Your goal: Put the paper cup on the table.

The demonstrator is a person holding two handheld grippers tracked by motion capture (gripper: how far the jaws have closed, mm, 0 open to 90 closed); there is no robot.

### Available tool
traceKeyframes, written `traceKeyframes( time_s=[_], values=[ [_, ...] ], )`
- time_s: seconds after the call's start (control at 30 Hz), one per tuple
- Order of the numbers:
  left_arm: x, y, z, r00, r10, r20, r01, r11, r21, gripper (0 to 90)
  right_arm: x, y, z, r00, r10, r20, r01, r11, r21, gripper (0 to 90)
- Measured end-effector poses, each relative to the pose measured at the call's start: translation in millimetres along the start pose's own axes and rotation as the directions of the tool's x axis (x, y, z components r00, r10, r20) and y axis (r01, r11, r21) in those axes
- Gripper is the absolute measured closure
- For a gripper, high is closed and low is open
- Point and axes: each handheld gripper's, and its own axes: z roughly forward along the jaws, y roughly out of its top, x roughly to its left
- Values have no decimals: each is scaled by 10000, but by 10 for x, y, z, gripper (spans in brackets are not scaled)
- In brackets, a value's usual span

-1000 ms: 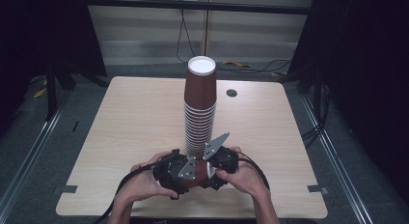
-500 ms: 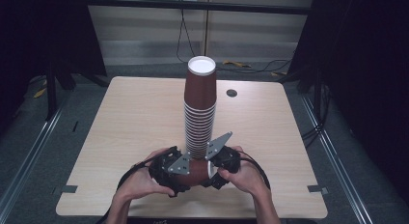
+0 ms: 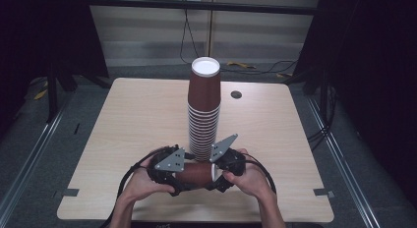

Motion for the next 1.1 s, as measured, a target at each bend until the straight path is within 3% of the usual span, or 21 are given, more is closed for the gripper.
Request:
traceKeyframes(
  time_s=[0.13,0.17,0.27,0.4,0.47,0.6,0.7,0.8,0.87,0.93,1.07,1.1],
  values=[
    [-3,-23,-73,9993,-198,-327,188,9993,-310,157,-13,-23,-20,9999,128,20,-128,9998,-136,227],
    [-6,-39,-92,9986,-343,-411,325,9985,-441,158,-12,-45,-50,9992,298,265,-289,9990,-352,227],
    [-4,-85,-138,9956,-590,-727,529,9951,-833,158,-14,-64,-73,9983,434,386,-419,9984,-389,227],
    [12,-161,-219,9882,-1088,-1076,948,9874,-1271,156,-54,-154,-118,9952,802,563,-765,9949,-663,226],
    [10,-200,-265,9842,-1371,-1125,1173,9790,-1665,156,-54,-172,-124,9945,831,630,-778,9935,-826,225],
    [-7,-285,-306,9778,-1831,-1016,1553,9597,-2343,156,-57,-241,-153,9929,1081,503,-998,9844,-1450,225],
    [-19,-308,-299,9759,-1931,-1020,1641,9566,-2406,156,-61,-283,-150,9908,1265,473,-1175,9800,-1608,225],
    [-22,-333,-281,9697,-2272,-901,1973,9452,-2600,155,-58,-338,-137,9902,1355,324,-1270,9734,-1906,225],
    [-33,-342,-278,9679,-2312,-987,1995,9453,-2582,155,-50,-349,-134,9890,1444,330,-1348,9700,-2021,225],
    [-47,-357,-285,9689,-2338,-814,2041,9405,-2715,155,-47,-364,-141,9888,1488,147,-1410,9605,-2399,225],
    [-78,-383,-311,9716,-2278,-633,1999,9345,-2946,155,-48,-391,-145,9866,1615,243,-1498,9540,-2597,225],
    [-82,-387,-311,9707,-2308,-666,2019,9340,-2947,155,-52,-419,-143,9857,1676,172,-1565,9486,-2751,225]
  ],
)
